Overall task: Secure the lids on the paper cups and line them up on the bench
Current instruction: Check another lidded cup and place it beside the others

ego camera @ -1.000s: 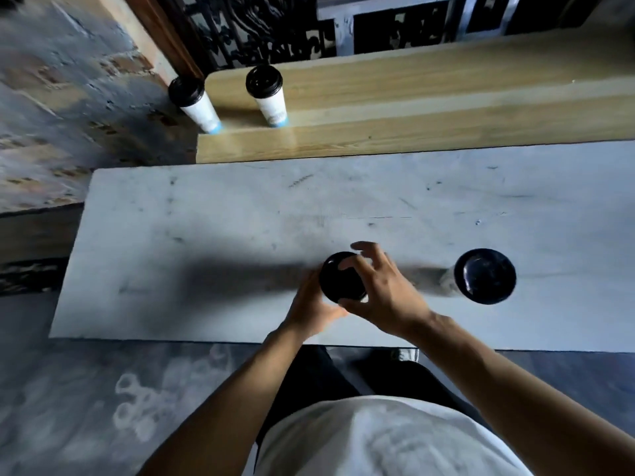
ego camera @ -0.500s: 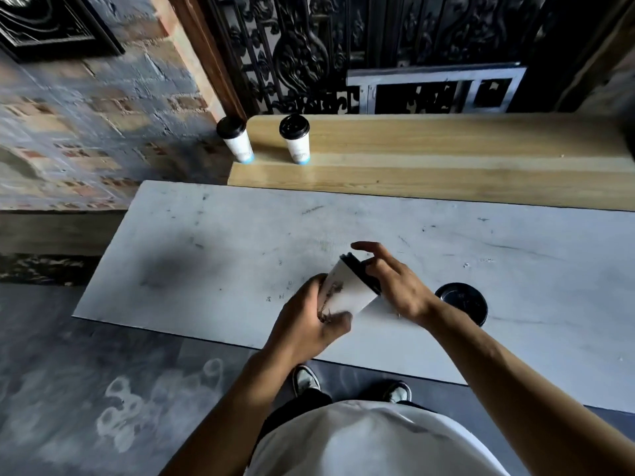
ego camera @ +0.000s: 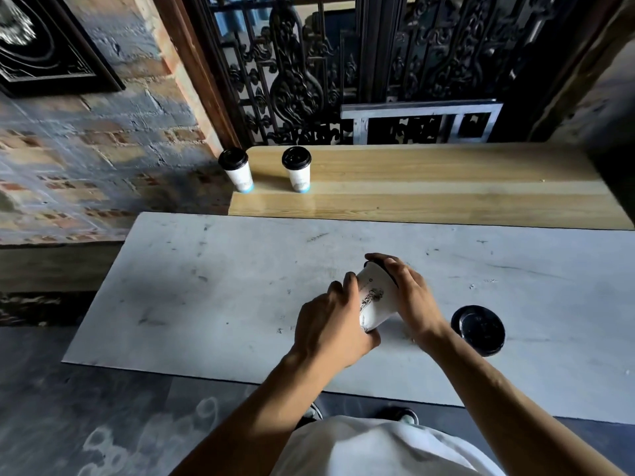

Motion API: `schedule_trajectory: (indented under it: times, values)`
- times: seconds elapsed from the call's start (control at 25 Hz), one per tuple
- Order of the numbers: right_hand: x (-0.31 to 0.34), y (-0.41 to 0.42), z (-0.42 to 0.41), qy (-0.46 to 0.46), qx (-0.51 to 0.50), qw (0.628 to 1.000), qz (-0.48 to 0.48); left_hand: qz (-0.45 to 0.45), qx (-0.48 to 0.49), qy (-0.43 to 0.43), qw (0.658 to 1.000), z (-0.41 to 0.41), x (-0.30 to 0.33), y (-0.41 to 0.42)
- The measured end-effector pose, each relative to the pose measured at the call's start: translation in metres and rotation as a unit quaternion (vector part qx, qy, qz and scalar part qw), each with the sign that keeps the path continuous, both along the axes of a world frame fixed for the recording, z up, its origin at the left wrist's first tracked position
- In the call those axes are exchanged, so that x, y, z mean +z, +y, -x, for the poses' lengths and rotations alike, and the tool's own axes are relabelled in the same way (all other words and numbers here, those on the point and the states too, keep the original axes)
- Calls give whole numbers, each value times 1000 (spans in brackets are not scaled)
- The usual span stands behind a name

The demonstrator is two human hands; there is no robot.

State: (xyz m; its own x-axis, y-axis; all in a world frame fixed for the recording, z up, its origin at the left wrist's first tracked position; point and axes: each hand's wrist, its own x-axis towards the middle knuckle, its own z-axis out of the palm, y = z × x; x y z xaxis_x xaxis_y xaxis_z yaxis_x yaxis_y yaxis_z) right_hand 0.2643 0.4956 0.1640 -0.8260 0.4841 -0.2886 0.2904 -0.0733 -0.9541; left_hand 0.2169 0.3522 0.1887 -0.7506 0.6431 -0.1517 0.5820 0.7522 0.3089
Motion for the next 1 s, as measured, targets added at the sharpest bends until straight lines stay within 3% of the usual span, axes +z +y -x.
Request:
schedule_trajectory:
  times: [0.2,0.28,0.36,0.48,0.6,0.76,1.0]
  values:
    - [4,7,8,-16,52,998,-44,1,1,-37,999,11,2,0]
    - [1,7,11,-6,31,998,47,-22,19,-70,997,17,1,-1]
    - [-1,4,14,33,-32,978,205,-78,72,-156,982,24,0,-2]
    - [-1,-1,18,101,-82,932,339,-193,181,-305,915,33,1,-2]
    - [-5,-12,18,82,-42,935,342,-292,240,-357,854,34,-5,4]
    - [-13,-23,13,70,11,935,347,-356,366,-464,724,30,-12,9]
    - [-9,-22,6,105,38,929,353,-361,376,-478,707,24,-10,15]
